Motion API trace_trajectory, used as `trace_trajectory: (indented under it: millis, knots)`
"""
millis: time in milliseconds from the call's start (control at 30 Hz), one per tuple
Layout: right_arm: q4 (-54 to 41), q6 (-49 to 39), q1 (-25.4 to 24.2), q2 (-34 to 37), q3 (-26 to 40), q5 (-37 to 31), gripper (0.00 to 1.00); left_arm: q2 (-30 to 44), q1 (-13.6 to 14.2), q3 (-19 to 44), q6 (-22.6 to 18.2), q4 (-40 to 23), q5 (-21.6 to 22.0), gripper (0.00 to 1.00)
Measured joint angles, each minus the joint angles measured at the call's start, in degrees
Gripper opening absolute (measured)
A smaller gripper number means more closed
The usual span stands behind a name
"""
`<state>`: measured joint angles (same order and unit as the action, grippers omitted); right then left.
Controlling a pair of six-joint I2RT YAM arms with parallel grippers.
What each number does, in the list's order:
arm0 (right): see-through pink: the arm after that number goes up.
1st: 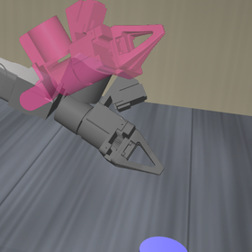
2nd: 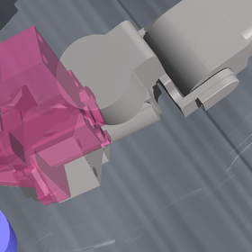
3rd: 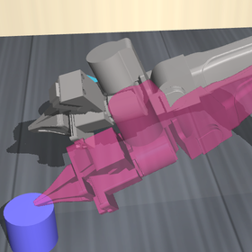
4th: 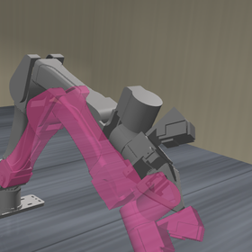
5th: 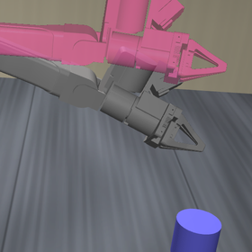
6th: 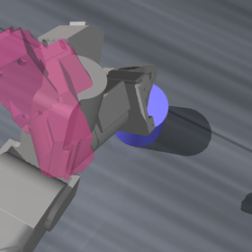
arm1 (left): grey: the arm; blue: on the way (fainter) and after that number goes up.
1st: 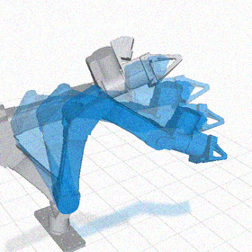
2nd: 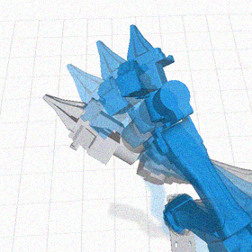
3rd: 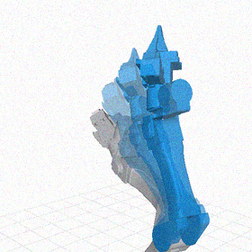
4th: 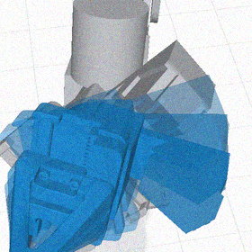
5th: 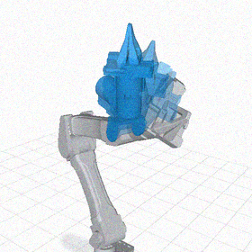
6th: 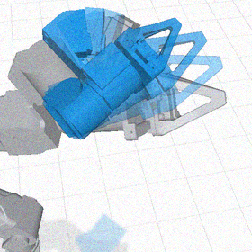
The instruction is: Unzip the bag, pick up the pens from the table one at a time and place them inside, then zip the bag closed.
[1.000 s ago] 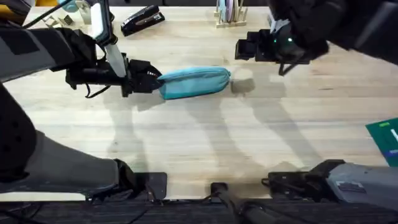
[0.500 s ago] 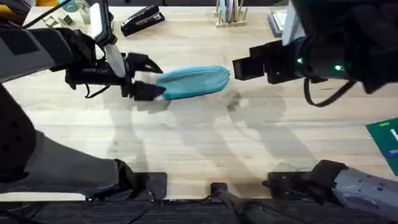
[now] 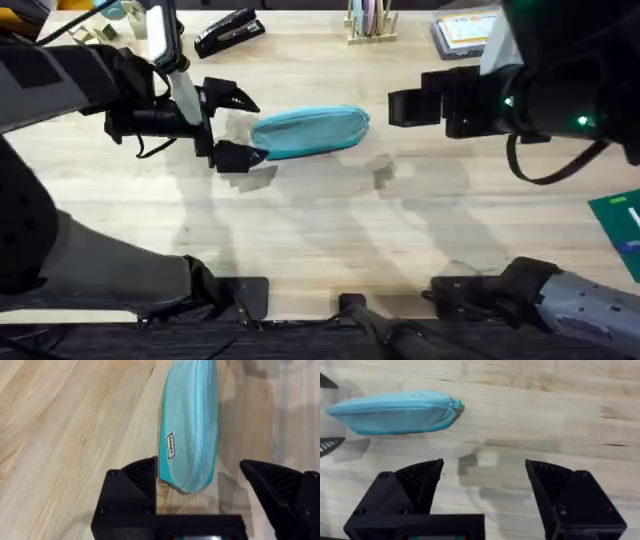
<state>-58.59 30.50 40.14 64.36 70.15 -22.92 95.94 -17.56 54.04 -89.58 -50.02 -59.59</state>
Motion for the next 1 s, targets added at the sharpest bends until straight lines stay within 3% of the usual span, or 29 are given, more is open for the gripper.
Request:
trace_trajectory:
  millis: [200, 333, 533, 833, 1000]
  knots:
    - [0.02, 0.63, 0.00, -0.02, 0.00, -0.64, 0.997, -5.95, 0.00, 0.02, 1.81, -0.72, 3.07, 0.996]
    - [0.02, 0.79, 0.00, -0.02, 0.00, -2.81, 0.998, -14.89, 0.00, 0.00, 8.00, -0.76, 6.15, 0.995]
    - [0.02, 0.82, 0.00, -0.02, 0.00, -4.08, 0.998, -29.45, 0.00, 0.01, 23.18, -1.19, 10.87, 0.993]
    - [0.02, 0.81, 0.00, 0.00, 0.00, -4.31, 0.998, -49.23, 0.00, 0.02, 50.16, -4.74, 15.11, 0.993]
    - [0.02, 0.82, 0.00, 0.00, 0.00, -4.31, 0.998, -58.32, 0.00, 0.01, 58.46, -10.35, 16.46, 0.993]
